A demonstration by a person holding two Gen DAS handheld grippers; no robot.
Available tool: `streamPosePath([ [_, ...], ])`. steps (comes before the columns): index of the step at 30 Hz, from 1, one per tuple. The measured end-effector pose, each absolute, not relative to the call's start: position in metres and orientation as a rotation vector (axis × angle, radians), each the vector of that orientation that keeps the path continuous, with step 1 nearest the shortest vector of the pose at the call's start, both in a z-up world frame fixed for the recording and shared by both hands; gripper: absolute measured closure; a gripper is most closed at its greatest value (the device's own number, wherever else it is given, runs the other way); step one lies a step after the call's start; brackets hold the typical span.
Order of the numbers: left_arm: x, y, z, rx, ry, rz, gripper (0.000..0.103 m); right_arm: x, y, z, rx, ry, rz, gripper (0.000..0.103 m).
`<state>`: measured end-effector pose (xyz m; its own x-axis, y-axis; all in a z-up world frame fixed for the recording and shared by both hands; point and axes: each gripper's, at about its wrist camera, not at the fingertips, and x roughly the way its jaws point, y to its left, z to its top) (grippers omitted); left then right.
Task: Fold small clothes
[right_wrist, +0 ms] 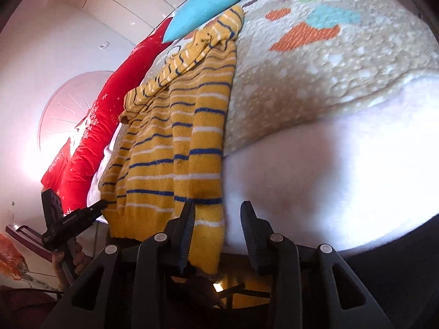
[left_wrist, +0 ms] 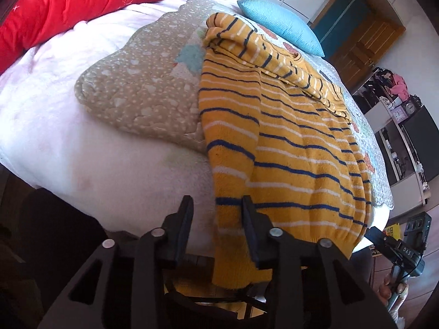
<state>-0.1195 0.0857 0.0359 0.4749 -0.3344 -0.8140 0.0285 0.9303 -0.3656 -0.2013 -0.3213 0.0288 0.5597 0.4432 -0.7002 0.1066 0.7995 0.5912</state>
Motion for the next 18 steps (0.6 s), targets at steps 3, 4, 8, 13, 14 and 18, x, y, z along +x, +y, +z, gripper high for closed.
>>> streamPosePath([
  [3, -0.121, 0.096, 0.052, -0.315, 1.013, -0.229, 0.065, -0.199, -0.335, 0.052, 0.589, 0.910, 0.186, 0.065],
  [4, -0.118, 0.098, 0.060, -0.313, 0.993, -0.232, 0.064, -0.190, -0.335, 0.061, 0.569, 0.895, 0.188, 0.065],
  [8, -0.081, 0.101, 0.093, -0.279, 0.908, -0.199, 0.057, -0.137, -0.313, 0.092, 0.494, 0.861, 0.271, 0.065],
  [13, 0.009, 0.091, 0.109, -0.278, 0.849, -0.204, 0.048, -0.042, -0.238, 0.132, 0.337, 0.837, 0.435, 0.064],
  [14, 0.030, 0.089, 0.106, -0.288, 0.855, -0.217, 0.048, -0.024, -0.223, 0.138, 0.303, 0.838, 0.453, 0.060],
  [18, 0.103, 0.084, 0.077, -0.332, 0.915, -0.192, 0.049, 0.044, -0.172, 0.151, 0.203, 0.877, 0.503, 0.053],
])
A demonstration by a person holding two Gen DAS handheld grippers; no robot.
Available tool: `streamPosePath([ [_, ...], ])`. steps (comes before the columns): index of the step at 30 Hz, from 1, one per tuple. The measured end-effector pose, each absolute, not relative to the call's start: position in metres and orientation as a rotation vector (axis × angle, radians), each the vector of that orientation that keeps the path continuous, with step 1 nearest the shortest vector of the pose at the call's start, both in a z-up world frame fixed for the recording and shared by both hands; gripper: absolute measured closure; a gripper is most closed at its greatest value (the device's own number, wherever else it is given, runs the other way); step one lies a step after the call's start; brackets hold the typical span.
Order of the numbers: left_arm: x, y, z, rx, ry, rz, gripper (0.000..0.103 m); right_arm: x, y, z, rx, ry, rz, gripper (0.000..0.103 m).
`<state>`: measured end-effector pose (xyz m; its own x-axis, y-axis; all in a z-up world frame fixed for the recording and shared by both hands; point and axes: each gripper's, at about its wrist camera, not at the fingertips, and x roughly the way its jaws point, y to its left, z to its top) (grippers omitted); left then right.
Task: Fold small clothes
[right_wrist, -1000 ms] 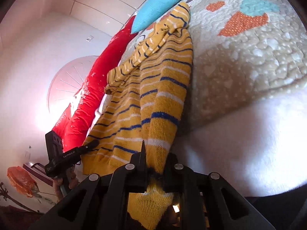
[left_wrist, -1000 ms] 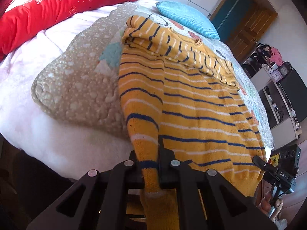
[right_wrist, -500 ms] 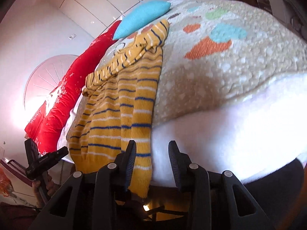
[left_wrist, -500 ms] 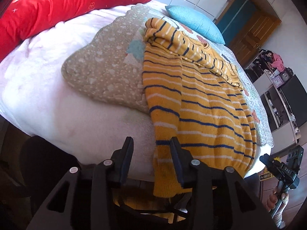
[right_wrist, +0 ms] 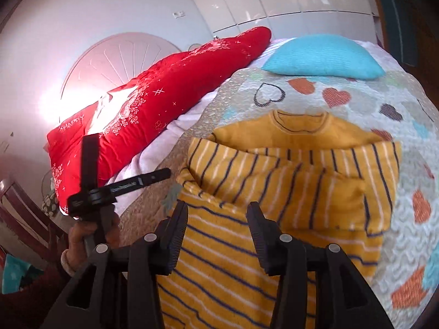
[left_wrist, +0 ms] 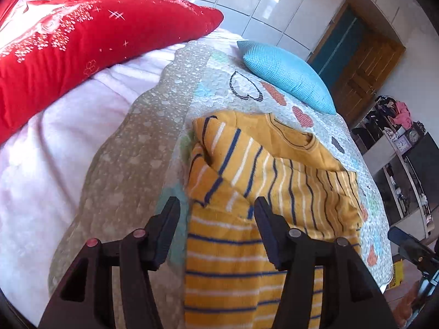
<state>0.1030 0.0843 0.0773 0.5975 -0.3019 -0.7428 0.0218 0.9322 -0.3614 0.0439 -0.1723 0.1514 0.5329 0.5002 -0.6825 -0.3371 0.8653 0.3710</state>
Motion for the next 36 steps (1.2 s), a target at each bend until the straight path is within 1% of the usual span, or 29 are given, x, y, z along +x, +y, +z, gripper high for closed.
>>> streamPosePath([
  [1, 0.116, 0.084, 0.068, -0.323, 0.933, -0.163, 0.054, 0.059, -0.161, 0.153, 0.177, 0.890, 0.507, 0.053],
  [2, 0.125, 0.084, 0.057, -0.314, 0.957, -0.128, 0.061, 0.074, -0.148, 0.154, 0.154, 0.906, 0.512, 0.048],
  [3, 0.131, 0.086, 0.044, -0.319, 0.996, -0.101, 0.077, 0.088, -0.137, 0.154, 0.139, 0.924, 0.520, 0.045],
  [4, 0.133, 0.090, 0.031, -0.356, 1.033, -0.093, 0.085, 0.103, -0.125, 0.153, 0.125, 0.941, 0.529, 0.040],
  [5, 0.129, 0.094, 0.018, -0.408, 1.050, -0.100, 0.085, 0.117, -0.112, 0.151, 0.106, 0.957, 0.535, 0.039],
  [7, 0.117, 0.101, 0.007, -0.463, 0.995, -0.108, 0.084, 0.144, -0.084, 0.143, 0.057, 0.993, 0.551, 0.037],
  [11, 0.111, 0.099, 0.005, -0.451, 0.947, -0.102, 0.084, 0.191, -0.024, 0.114, -0.051, 1.087, 0.546, 0.037],
  [15, 0.109, 0.100, 0.002, -0.470, 0.917, -0.120, 0.083, 0.220, 0.020, 0.081, -0.169, 1.171, 0.543, 0.037],
  [16, 0.109, 0.102, 0.001, -0.481, 0.915, -0.125, 0.083, 0.224, 0.026, 0.074, -0.205, 1.179, 0.530, 0.039],
  [17, 0.108, 0.103, 0.000, -0.488, 0.912, -0.128, 0.083, 0.226, 0.032, 0.070, -0.235, 1.181, 0.532, 0.067],
  [18, 0.108, 0.103, -0.001, -0.488, 0.911, -0.128, 0.083, 0.228, 0.036, 0.066, -0.257, 1.192, 0.546, 0.090],
  [19, 0.108, 0.103, -0.001, -0.484, 0.909, -0.126, 0.083, 0.231, 0.037, 0.062, -0.271, 1.206, 0.537, 0.095],
  [20, 0.107, 0.103, -0.001, -0.474, 0.907, -0.121, 0.083, 0.234, 0.035, 0.061, -0.284, 1.196, 0.503, 0.095],
  [27, 0.107, 0.101, -0.002, -0.464, 0.900, -0.117, 0.083, 0.265, 0.010, 0.044, -0.313, 1.159, 0.252, 0.096],
  [30, 0.108, 0.101, -0.002, -0.462, 0.900, -0.116, 0.083, 0.265, 0.004, 0.047, -0.273, 1.153, 0.275, 0.090],
  [31, 0.108, 0.101, -0.002, -0.463, 0.900, -0.116, 0.083, 0.262, -0.002, 0.054, -0.243, 1.149, 0.288, 0.086],
  [32, 0.107, 0.101, -0.002, -0.463, 0.901, -0.116, 0.083, 0.256, -0.007, 0.061, -0.221, 1.141, 0.300, 0.078],
  [34, 0.108, 0.101, -0.002, -0.467, 0.901, -0.117, 0.083, 0.241, -0.028, 0.082, -0.213, 1.103, 0.309, 0.067],
  [36, 0.108, 0.103, -0.002, -0.468, 0.902, -0.119, 0.083, 0.226, -0.059, 0.101, -0.218, 1.078, 0.273, 0.061],
])
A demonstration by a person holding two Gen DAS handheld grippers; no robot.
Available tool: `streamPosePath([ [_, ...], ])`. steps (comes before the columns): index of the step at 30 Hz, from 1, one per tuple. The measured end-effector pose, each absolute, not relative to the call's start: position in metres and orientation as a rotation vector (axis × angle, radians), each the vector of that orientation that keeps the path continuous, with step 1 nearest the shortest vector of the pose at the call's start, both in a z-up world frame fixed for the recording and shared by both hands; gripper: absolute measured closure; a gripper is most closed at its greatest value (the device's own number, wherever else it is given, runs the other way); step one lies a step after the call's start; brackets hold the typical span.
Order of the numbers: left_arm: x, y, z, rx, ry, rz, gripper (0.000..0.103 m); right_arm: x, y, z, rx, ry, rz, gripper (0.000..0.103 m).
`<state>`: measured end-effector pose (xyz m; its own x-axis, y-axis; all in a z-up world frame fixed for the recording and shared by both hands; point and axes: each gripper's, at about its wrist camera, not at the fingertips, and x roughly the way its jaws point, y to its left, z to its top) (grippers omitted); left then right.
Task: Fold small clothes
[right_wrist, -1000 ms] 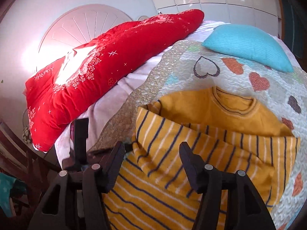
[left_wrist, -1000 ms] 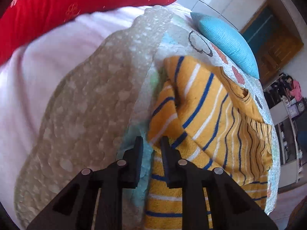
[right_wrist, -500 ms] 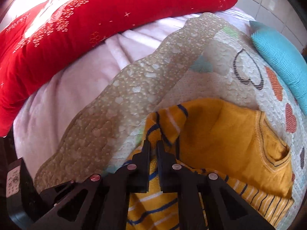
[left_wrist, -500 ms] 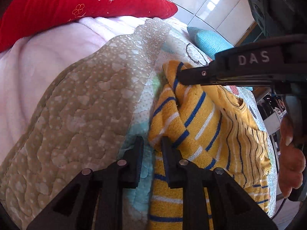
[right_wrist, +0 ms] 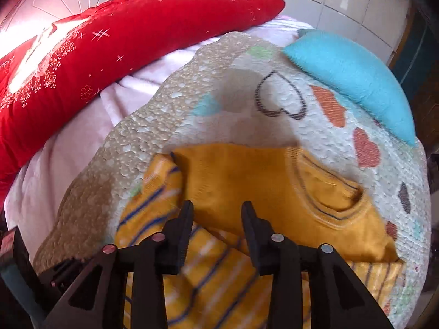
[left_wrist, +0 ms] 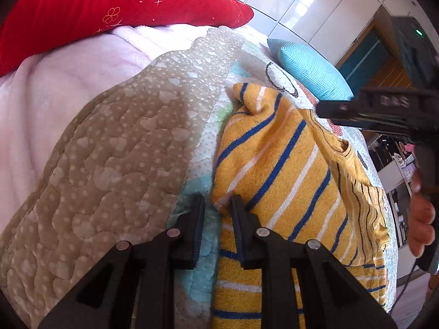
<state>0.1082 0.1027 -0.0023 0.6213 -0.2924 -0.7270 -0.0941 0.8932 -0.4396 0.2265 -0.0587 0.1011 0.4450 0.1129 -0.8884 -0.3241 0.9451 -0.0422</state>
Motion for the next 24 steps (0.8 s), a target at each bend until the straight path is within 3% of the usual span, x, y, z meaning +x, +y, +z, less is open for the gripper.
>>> streamPosePath([
  [6, 0.108, 0.104, -0.003, -0.476, 0.900, -0.125, 0.083, 0.184, -0.226, 0.133, -0.090, 1.067, -0.009, 0.038],
  [11, 0.108, 0.104, -0.003, -0.473, 0.899, -0.129, 0.083, 0.145, -0.336, 0.102, 0.093, 1.138, -0.156, 0.037],
  [16, 0.108, 0.104, -0.003, -0.473, 0.899, -0.129, 0.083, 0.124, -0.358, 0.062, 0.358, 1.125, -0.065, 0.037],
  [17, 0.108, 0.104, -0.003, -0.472, 0.899, -0.129, 0.083, 0.123, -0.354, 0.054, 0.386, 1.136, -0.030, 0.042],
  [18, 0.108, 0.104, -0.003, -0.473, 0.899, -0.129, 0.083, 0.123, -0.347, 0.048, 0.378, 1.162, -0.012, 0.054],
  [19, 0.108, 0.104, -0.003, -0.473, 0.899, -0.129, 0.083, 0.123, -0.341, 0.042, 0.320, 1.186, -0.056, 0.074],
  [22, 0.108, 0.104, -0.003, -0.472, 0.899, -0.129, 0.083, 0.123, -0.345, 0.037, 0.275, 1.183, -0.156, 0.073],
  [24, 0.108, 0.104, -0.003, -0.475, 0.899, -0.130, 0.083, 0.120, -0.344, 0.046, 0.176, 1.160, -0.283, 0.064],
])
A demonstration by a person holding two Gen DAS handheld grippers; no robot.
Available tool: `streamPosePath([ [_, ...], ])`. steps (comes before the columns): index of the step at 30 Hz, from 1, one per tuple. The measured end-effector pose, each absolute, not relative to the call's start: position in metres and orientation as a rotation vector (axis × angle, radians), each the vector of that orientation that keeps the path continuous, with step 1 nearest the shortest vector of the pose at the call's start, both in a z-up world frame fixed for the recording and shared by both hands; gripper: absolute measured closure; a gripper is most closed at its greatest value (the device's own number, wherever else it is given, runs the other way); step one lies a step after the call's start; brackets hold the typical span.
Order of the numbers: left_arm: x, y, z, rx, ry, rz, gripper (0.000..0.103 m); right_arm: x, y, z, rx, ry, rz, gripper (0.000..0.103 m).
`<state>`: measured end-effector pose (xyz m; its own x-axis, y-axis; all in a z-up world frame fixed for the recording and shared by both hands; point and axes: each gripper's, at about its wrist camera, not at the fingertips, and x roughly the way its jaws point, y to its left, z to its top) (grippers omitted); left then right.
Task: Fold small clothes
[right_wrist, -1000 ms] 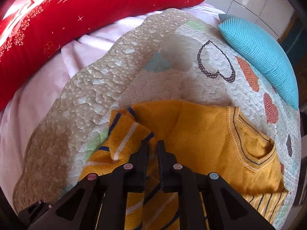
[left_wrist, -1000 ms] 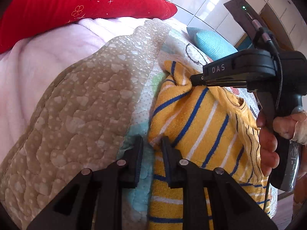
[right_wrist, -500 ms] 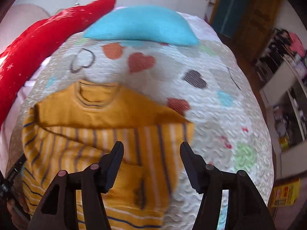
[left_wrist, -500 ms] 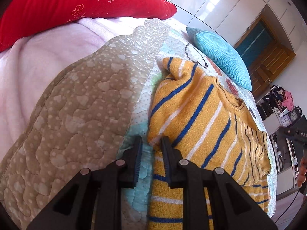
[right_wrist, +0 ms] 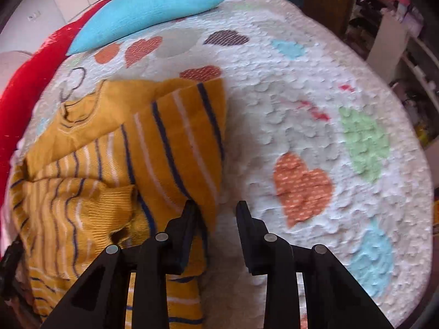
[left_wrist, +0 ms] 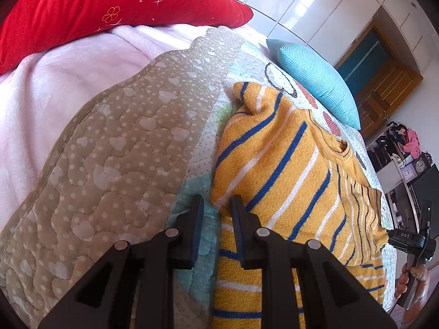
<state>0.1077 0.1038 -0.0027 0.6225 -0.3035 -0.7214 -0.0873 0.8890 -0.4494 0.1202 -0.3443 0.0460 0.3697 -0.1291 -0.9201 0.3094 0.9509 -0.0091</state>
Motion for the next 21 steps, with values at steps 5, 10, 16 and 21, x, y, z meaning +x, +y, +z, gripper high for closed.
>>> streamPosePath([
  [5, 0.106, 0.108, -0.004, -0.504, 0.895, -0.145, 0.083, 0.078, -0.346, 0.072, 0.221, 1.093, -0.212, 0.062],
  [10, 0.105, 0.110, -0.004, -0.514, 0.901, -0.156, 0.082, 0.011, -0.334, 0.084, 0.272, 1.044, -0.102, 0.054],
  [16, 0.080, 0.108, 0.007, -0.446, 0.989, -0.162, 0.079, -0.057, -0.317, 0.078, 0.323, 0.994, 0.007, 0.044],
  [21, 0.021, 0.090, 0.017, -0.311, 1.005, -0.147, 0.064, -0.096, -0.309, 0.053, 0.383, 1.023, 0.068, 0.043],
])
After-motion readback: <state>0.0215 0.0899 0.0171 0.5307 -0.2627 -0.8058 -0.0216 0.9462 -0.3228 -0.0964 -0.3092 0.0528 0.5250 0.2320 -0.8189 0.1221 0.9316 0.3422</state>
